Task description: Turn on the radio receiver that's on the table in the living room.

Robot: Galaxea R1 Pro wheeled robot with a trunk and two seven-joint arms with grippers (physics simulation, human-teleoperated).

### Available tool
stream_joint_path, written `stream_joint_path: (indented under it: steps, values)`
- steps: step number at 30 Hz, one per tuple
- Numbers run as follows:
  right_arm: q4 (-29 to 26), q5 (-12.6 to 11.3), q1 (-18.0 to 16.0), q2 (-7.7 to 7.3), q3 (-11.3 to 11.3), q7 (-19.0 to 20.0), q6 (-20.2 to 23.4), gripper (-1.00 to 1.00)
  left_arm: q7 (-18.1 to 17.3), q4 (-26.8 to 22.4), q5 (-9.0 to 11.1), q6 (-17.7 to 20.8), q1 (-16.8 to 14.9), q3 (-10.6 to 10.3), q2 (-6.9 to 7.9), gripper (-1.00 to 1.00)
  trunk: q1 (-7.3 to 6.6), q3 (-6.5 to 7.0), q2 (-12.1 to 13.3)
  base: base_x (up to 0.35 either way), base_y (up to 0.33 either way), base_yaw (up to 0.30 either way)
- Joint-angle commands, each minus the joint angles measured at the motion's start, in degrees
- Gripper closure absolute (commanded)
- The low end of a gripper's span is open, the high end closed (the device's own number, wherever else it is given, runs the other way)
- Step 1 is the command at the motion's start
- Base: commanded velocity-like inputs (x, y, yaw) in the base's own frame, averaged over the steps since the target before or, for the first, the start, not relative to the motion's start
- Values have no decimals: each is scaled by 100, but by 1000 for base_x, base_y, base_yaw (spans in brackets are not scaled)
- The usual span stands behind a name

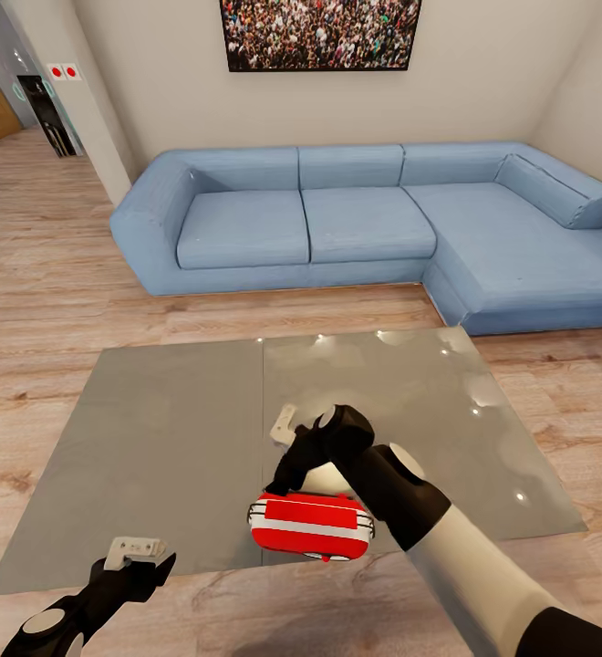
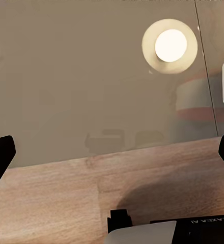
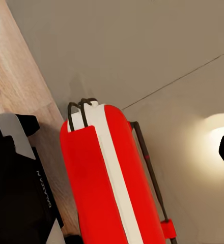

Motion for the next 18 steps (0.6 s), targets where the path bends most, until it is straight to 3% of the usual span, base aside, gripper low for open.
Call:
stream_joint_path:
  steps: [1, 6, 18]
  values:
    - [31, 2, -1, 52, 0, -4, -1, -100, 0, 0, 0, -6, 0, 1, 0, -100, 0, 0, 0, 0, 0, 0]
    - [357, 13, -3, 279, 7, -26, -8, -100, 0, 0, 0, -19, 0, 2, 1, -100, 0, 0, 0, 0, 0, 0]
    - [958, 120, -3, 356, 4, -83, -42, -100, 0, 3, 10, -32, 0, -2, 1, -100, 0, 0, 0, 0, 0, 0]
